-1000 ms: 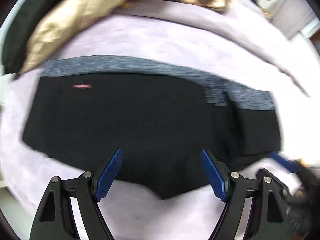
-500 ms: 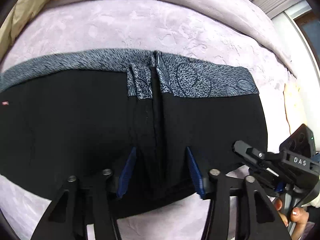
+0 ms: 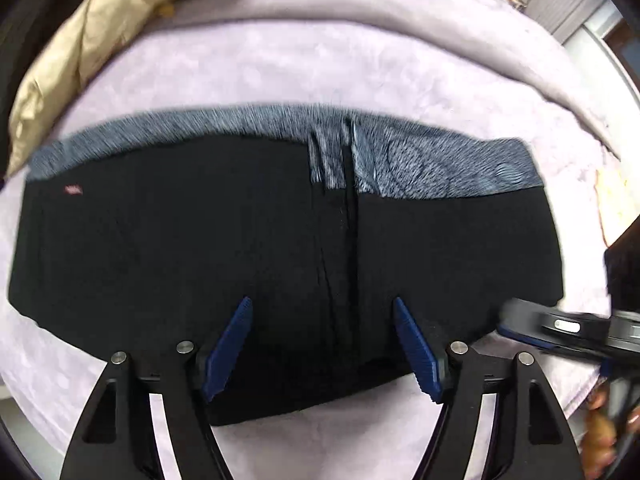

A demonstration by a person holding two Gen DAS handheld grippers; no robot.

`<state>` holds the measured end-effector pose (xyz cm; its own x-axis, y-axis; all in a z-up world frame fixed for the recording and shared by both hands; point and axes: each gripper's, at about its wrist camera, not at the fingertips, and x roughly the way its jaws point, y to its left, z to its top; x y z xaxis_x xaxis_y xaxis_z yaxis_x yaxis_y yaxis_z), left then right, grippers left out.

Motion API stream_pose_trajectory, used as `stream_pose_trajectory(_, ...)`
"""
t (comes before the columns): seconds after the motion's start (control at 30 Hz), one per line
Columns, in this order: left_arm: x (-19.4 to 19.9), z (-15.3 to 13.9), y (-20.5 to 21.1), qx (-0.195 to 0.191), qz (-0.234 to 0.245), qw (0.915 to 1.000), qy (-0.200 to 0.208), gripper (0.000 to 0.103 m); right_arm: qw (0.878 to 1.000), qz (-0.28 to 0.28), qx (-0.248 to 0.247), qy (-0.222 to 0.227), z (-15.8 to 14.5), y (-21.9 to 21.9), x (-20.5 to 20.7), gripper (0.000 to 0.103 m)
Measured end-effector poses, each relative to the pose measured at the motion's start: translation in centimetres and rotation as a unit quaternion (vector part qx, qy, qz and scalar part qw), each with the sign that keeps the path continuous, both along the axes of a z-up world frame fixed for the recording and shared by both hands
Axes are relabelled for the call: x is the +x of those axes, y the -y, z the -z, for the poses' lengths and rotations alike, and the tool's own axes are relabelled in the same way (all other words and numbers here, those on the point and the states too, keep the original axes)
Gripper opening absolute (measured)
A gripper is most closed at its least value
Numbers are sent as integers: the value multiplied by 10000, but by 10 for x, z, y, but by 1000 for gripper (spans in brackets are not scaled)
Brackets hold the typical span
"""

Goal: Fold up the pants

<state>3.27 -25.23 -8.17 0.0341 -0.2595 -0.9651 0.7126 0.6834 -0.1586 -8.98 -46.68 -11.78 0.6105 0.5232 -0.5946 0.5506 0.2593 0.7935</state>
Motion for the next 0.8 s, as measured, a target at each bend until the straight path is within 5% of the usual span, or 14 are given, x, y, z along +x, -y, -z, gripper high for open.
stream_pose_trajectory(0.07,4,-17,-1,-69,4,9999,151,74,9980,-185,-371,477,-32,18,-7,48)
stream_pose_trajectory(0.17,12,-40,20,-304,25,9991,296,74,9925,299,-1102,446,-48,69,-22,48)
stream_pose_trajectory(0.33,11,-32,83,-514,275,9979,293,74,9896,437,-1346,-243,-2,126,-16,48)
stream_pose_trajectory(0.5,5,6,107,-47,379,9981,484,74,9969,317,-691,-201,29,129,-5,38)
stream_pose_trajectory(0.63,14,22,86,181,230,9980,565,84,9926,-78,-1190,-237,3,115,2,38)
stream_pose_trajectory(0.7,22,29,80,97,104,9993,340,87,9847,-272,-1601,-631,8,110,17,38)
stream_pose_trajectory(0.8,19,28,84,220,245,9980,532,87,9765,-324,-1903,-957,18,103,28,40)
